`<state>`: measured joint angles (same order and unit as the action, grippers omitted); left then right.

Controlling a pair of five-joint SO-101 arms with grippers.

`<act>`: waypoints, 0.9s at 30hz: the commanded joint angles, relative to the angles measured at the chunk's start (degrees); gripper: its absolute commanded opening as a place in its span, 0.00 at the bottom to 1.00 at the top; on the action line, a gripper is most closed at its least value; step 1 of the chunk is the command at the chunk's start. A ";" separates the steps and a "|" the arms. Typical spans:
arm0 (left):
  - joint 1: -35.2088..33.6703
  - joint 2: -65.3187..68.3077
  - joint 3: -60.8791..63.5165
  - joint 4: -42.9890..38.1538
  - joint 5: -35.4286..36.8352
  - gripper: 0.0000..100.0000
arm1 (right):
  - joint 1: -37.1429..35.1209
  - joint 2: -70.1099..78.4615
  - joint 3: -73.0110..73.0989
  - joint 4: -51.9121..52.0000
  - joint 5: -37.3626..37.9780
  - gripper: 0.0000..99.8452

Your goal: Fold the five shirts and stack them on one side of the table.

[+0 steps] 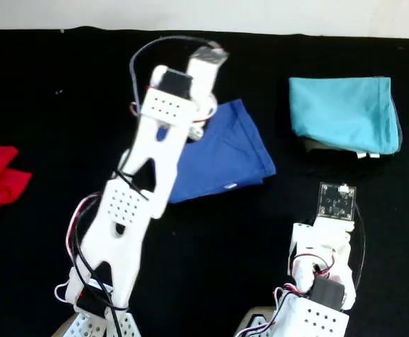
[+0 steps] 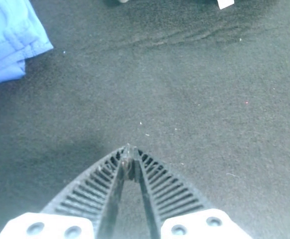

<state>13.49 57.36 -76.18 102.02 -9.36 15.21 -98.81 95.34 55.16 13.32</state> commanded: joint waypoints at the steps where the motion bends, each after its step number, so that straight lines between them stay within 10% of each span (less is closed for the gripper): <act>1: -1.27 -11.47 10.42 0.88 2.99 0.01 | -0.92 -0.40 7.96 -0.84 -0.35 0.01; 17: 0.22 -25.89 55.34 -26.64 3.43 0.01 | -0.92 -0.40 7.96 -0.84 -0.35 0.01; 27: -1.89 -39.87 41.19 -11.52 3.43 0.01 | -0.84 -0.40 7.96 -0.92 -0.35 0.01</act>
<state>13.14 25.54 -30.90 85.14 -6.37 14.86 -98.81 95.34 55.16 13.32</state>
